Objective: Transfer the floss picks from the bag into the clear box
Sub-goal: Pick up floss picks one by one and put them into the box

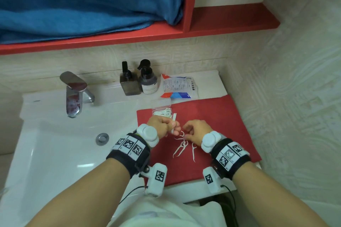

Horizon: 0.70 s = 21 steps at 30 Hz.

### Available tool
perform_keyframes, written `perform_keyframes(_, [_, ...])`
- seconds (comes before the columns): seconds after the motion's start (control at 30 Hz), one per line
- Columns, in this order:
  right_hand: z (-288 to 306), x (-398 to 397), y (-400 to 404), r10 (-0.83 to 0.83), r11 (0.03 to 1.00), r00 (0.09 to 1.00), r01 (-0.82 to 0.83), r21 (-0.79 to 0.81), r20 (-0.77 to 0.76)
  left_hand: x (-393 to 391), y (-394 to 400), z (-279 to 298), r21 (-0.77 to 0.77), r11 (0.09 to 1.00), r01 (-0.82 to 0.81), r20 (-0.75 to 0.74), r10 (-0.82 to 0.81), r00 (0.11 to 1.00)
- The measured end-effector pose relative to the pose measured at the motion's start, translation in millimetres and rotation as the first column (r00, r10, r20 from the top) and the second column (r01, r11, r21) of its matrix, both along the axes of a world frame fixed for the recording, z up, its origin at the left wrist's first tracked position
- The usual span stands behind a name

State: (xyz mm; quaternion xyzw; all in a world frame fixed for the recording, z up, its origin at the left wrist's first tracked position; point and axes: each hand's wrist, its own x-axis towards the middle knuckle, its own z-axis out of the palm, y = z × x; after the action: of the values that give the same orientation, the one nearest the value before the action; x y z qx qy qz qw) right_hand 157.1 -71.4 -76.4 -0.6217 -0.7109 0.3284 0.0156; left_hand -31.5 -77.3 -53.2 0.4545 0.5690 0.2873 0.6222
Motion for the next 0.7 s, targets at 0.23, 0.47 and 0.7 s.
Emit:
perform_keyframes(0.23, [-13.3, -12.3, -4.0, -0.078, 0.997, 0.997, 0.079, -0.009, 0.027, 1.2, 0.3, -5.6, -0.038, 0.998, -0.051, -0.026, 0.05, 0.998])
perform_keyframes(0.47, [-20.0, -17.6, -4.6, -0.164, 0.985, 0.986, 0.164, -0.055, 0.002, 5.1, 0.5, -5.5, -0.075, 0.995, -0.061, -0.036, 0.058, 0.998])
perform_keyframes(0.7, [-17.4, -19.1, -2.4, -0.137, 0.984, 0.99, 0.141, -0.112, 0.043, 7.0, -2.2, -11.5, -0.109, 0.992, -0.062, -0.038, 0.058, 0.998])
